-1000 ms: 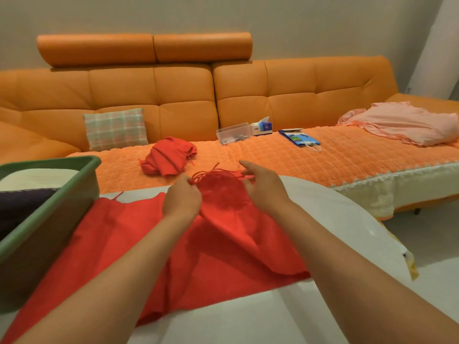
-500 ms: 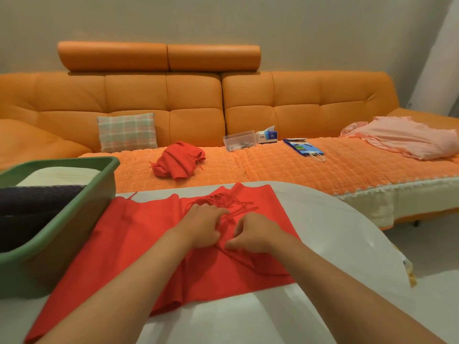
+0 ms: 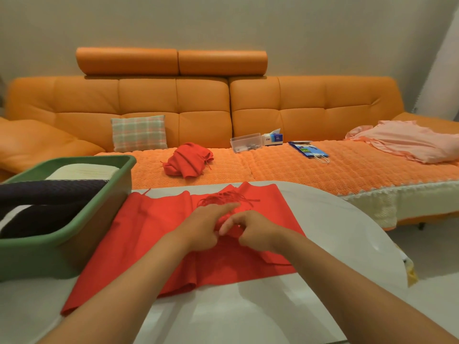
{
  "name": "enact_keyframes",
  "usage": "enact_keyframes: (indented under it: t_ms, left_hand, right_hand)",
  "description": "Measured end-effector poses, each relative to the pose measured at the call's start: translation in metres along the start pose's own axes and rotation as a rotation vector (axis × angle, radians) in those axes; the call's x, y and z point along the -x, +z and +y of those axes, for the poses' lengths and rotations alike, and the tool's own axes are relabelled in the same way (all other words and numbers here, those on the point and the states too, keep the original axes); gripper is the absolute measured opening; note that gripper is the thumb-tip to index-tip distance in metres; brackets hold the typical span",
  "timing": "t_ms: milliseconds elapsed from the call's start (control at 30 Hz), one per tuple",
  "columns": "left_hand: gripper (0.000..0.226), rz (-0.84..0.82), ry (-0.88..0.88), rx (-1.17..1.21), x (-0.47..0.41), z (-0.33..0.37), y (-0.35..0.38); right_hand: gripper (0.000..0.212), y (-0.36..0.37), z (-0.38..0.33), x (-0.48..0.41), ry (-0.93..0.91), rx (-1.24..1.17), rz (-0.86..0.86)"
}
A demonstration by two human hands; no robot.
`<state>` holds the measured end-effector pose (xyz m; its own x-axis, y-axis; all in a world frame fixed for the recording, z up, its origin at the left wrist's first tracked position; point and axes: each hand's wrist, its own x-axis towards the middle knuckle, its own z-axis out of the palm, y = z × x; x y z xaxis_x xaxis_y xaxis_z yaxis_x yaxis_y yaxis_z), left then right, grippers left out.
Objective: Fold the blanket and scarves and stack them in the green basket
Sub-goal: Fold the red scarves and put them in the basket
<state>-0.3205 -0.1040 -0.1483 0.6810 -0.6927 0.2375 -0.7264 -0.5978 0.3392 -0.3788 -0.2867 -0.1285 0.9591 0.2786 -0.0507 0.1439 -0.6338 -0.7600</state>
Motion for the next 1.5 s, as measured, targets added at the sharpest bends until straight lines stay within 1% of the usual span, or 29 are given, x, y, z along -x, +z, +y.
enact_keyframes:
  t_ms: [100,167,200,267,300,367,400,433,467,500,567,633,700,733,800,867,900,933,1033,1133,1200,1267,1300,1367,1400,1433,1467,1500]
  left_hand:
    - [0.049,-0.069,-0.011,-0.245,0.015,-0.002,-0.015]
    - [0.035,-0.089,-0.011,-0.303,0.025,-0.004,-0.021]
    - [0.031,-0.131,-0.018,-0.282,0.03,-0.005,-0.024]
    - [0.031,-0.243,-0.083,-0.177,0.039,-0.006,-0.025]
    - [0.031,-0.239,-0.107,-0.147,0.041,-0.006,-0.025]
    - [0.034,-0.075,-0.109,-0.108,0.04,-0.012,-0.023]
    - [0.04,0.017,-0.1,-0.056,0.037,-0.015,-0.02]
    - [0.047,0.054,-0.107,0.008,0.033,-0.017,-0.017]
    - [0.056,0.015,-0.133,0.056,0.028,-0.017,-0.015]
    - [0.065,-0.086,-0.162,0.068,0.023,-0.014,-0.014]
    - [0.074,-0.284,-0.138,-0.053,0.014,-0.007,-0.009]
    - [0.064,-0.315,-0.087,-0.198,0.01,-0.002,-0.007]
    - [0.048,-0.275,-0.065,-0.258,0.01,-0.003,-0.009]
    - [0.042,-0.239,-0.051,-0.26,0.012,-0.005,-0.01]
    - [0.035,-0.133,-0.05,-0.194,0.02,-0.011,-0.012]
    - [0.027,-0.012,-0.124,-0.014,0.029,-0.015,-0.012]
    - [0.024,0.043,-0.159,0.065,0.033,-0.015,-0.013]
    - [0.022,0.084,-0.18,0.123,0.037,-0.013,-0.013]
    - [0.025,0.141,-0.179,0.168,0.047,-0.005,-0.014]
    - [0.024,0.158,-0.141,0.158,0.053,0.001,-0.016]
    - [0.018,0.082,-0.074,0.065,0.057,0.005,-0.015]
    - [0.024,-0.082,-0.011,-0.072,0.059,0.011,-0.015]
    - [0.027,-0.166,-0.012,-0.094,0.06,0.013,-0.015]
    - [0.03,-0.258,-0.086,-0.009,0.057,0.015,-0.016]
    - [0.034,-0.246,-0.138,0.076,0.052,0.016,-0.017]
    - [0.037,-0.193,-0.18,0.148,0.046,0.015,-0.017]
    - [0.038,-0.108,-0.208,0.178,0.038,0.013,-0.017]
    - [0.036,-0.016,-0.216,0.153,0.028,0.01,-0.016]
  right_hand:
    - [0.045,0.002,0.0,0.006,-0.002,0.084,-0.143]
    - [0.047,0.001,-0.001,0.012,0.007,0.077,-0.228]
    - [0.046,-0.001,0.0,0.014,0.006,0.059,-0.262]
    - [0.044,-0.003,0.001,0.013,-0.013,0.0,-0.277]
    - [0.044,-0.001,0.003,0.01,-0.015,-0.037,-0.253]
    - [0.045,0.004,0.004,0.003,-0.003,-0.055,-0.138]
    - [0.044,0.005,0.005,-0.002,0.01,-0.021,-0.043]
    - [0.042,0.005,0.007,-0.006,0.021,0.027,0.06]
    - [0.039,0.004,0.008,-0.009,0.031,0.091,0.147]
    - [0.036,0.002,0.01,-0.012,0.037,0.144,0.193]
    - [0.033,0.0,0.017,-0.018,0.057,0.224,0.158]
    - [0.026,-0.001,0.023,-0.022,0.091,0.288,0.084]
    - [0.019,-0.001,0.024,-0.022,0.083,0.312,0.055]
    - [0.023,-0.001,0.024,-0.02,0.064,0.313,0.042]
    - [0.044,0.0,0.02,-0.014,0.033,0.365,-0.019]
    - [0.069,0.003,0.015,-0.005,0.01,0.503,-0.081]
    - [0.079,0.006,0.015,0.0,-0.006,0.576,-0.083]
    - [0.084,0.008,0.014,0.004,-0.026,0.627,-0.064]
    - [0.072,0.003,0.018,0.02,-0.064,0.72,0.026]
    - [0.068,-0.016,0.022,0.042,-0.039,0.833,0.01]
    - [0.07,-0.029,0.028,0.056,0.002,0.796,-0.053]
    - [0.076,-0.04,0.034,0.068,0.071,0.748,-0.155]
    - [0.078,-0.043,0.036,0.072,0.111,0.728,-0.211]
    - [0.077,-0.048,0.035,0.076,0.176,0.674,-0.279]
    - [0.07,-0.049,0.032,0.076,0.195,0.633,-0.269]
    - [0.058,-0.05,0.028,0.073,0.196,0.578,-0.224]
    - [0.045,-0.05,0.024,0.069,0.184,0.525,-0.149]
    - [0.037,-0.05,0.022,0.062,0.165,0.496,-0.059]
